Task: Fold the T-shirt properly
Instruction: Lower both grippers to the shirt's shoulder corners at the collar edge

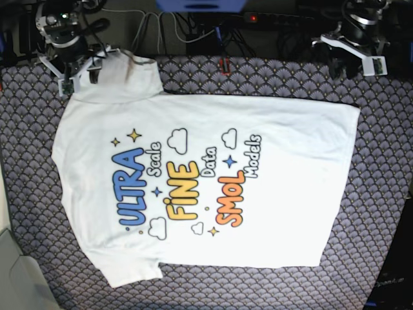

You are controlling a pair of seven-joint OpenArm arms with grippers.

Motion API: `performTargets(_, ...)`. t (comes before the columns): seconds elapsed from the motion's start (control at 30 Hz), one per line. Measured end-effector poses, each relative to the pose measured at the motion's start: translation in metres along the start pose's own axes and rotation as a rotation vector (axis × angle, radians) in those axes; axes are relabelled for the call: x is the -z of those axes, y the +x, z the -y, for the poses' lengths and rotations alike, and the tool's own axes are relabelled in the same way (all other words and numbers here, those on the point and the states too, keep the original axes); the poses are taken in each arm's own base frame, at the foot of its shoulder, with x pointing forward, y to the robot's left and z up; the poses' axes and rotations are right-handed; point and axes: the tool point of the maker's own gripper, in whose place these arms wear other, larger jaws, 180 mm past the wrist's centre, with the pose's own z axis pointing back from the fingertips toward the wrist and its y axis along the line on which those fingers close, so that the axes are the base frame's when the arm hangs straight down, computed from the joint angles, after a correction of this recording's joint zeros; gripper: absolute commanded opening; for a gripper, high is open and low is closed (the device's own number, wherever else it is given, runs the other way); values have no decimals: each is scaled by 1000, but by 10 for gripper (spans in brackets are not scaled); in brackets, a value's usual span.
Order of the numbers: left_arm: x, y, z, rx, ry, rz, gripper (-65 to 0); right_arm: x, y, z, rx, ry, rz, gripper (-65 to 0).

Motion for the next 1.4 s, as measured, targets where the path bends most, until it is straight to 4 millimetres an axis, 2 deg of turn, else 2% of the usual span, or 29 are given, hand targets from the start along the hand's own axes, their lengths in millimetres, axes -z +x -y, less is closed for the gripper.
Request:
performTargets(0.1, 0, 0, -1, 0, 1, 1, -416, -1, 4, 12, 32, 4, 28, -377)
performTargets(0.4, 0, 0, 0, 1, 1, 1, -416, 13, -31, 16, 58, 28, -69, -377)
performTargets(0.53, 0, 1, 0, 1, 1, 3, -416, 19, -33, 15, 74, 33, -69, -377)
performTargets(1.0, 0, 1, 0, 1, 1, 3, -416, 20, -34, 11, 64, 54, -72, -381)
performTargets(1.1, 0, 1, 0, 1, 1, 2, -416, 23, -37, 10, 81, 66, -59, -429)
performTargets(1.33, 0, 2, -1, 2, 4, 5, -416, 37, -31, 13, 116, 70, -20, -644)
performTargets(1.4, 0, 1, -2, 1, 4, 3, -416, 37, -29, 12, 118, 71, -16, -650)
